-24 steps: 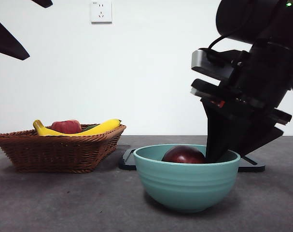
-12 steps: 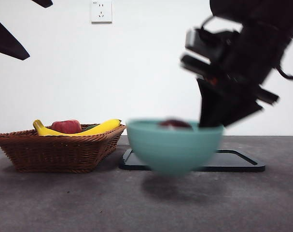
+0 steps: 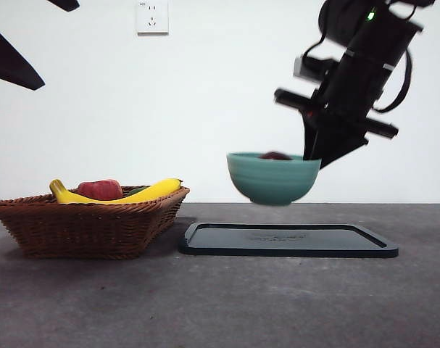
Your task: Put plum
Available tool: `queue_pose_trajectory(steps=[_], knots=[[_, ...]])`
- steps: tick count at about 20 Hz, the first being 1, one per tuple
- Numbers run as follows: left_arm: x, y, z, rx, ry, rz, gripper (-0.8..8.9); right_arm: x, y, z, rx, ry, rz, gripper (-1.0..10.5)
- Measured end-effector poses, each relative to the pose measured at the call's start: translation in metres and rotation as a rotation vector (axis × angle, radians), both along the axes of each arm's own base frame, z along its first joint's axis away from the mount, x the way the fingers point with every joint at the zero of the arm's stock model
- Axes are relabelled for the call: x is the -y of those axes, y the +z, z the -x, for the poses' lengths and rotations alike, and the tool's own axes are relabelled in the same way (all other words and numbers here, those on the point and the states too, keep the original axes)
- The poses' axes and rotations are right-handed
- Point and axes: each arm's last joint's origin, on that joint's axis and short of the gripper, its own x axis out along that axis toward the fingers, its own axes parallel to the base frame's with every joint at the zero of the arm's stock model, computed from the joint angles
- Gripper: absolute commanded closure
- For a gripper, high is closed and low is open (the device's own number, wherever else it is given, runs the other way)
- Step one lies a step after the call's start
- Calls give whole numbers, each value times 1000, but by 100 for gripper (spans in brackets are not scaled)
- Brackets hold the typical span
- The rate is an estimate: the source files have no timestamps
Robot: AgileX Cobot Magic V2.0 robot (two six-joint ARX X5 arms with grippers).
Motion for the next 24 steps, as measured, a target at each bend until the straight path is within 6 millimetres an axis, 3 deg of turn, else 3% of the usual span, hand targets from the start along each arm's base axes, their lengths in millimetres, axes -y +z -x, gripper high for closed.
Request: queue_pose_trajectory(steps=[3, 6, 10, 12, 14, 16, 18, 24], knots=[[0, 0, 0, 0, 0, 0, 410, -4, -27, -22, -47, 0, 24, 940], [0, 0, 0, 0, 0, 0, 410, -4, -47, -29, -85, -6, 36, 939], [0, 0, 0, 0, 0, 0, 410, -2, -47, -31, -79, -12, 34, 916], [0, 0, 0, 0, 0, 0, 410, -2, -47, -31, -82, -12, 35, 781], [0, 0, 0, 0, 0, 0, 410, -1, -46, -30, -88, -12, 37, 772], [0, 0, 0, 0, 0, 0, 410, 1, -29, -24, -60, -12, 28, 770], [0, 0, 0, 0, 0, 0, 410, 6, 10, -8, 18, -10, 3, 769], [0, 0, 0, 0, 0, 0, 410, 37, 111, 88, 150, 68, 12, 769]])
